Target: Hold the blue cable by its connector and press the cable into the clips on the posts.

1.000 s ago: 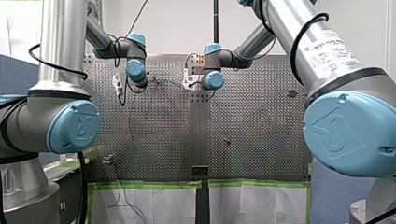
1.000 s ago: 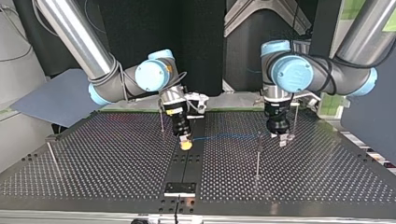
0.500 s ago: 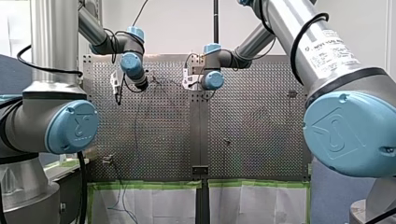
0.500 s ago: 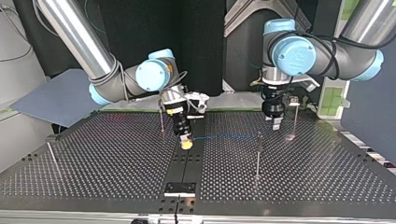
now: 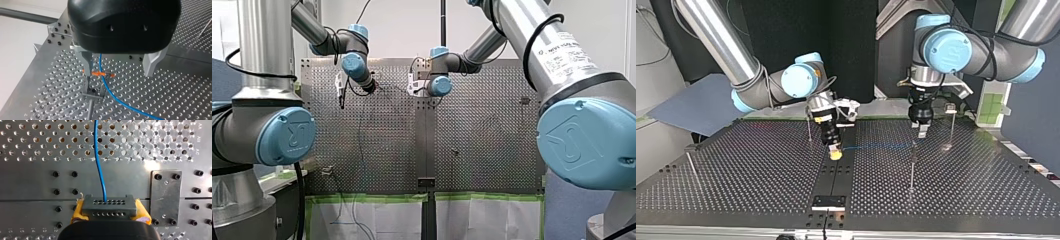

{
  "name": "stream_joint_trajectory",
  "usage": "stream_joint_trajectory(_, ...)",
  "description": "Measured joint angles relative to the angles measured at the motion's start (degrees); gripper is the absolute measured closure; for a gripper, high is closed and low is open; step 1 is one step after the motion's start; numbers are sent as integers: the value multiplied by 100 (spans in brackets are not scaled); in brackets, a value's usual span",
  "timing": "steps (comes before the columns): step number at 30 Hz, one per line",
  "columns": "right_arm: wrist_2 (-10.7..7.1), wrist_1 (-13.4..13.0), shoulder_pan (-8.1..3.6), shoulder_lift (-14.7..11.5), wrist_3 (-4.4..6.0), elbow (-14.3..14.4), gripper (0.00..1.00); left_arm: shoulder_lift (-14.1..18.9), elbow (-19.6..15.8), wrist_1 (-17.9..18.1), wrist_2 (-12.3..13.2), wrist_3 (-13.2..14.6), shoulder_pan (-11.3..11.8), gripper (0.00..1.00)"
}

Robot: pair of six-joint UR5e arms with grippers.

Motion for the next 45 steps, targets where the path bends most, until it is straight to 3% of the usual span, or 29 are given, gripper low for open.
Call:
stream_joint_trajectory(9, 0, 1, 14, 1, 7, 0, 100, 99, -1, 133, -12, 181, -82, 2)
stream_joint_trajectory(34, 4, 7, -8, 1, 9, 0, 100, 176, 1, 377, 30, 342, -221, 2)
stream_joint_trajectory(45, 9, 6, -22, 2, 17, -1, 100, 155, 1, 546, -155, 332, -272, 2)
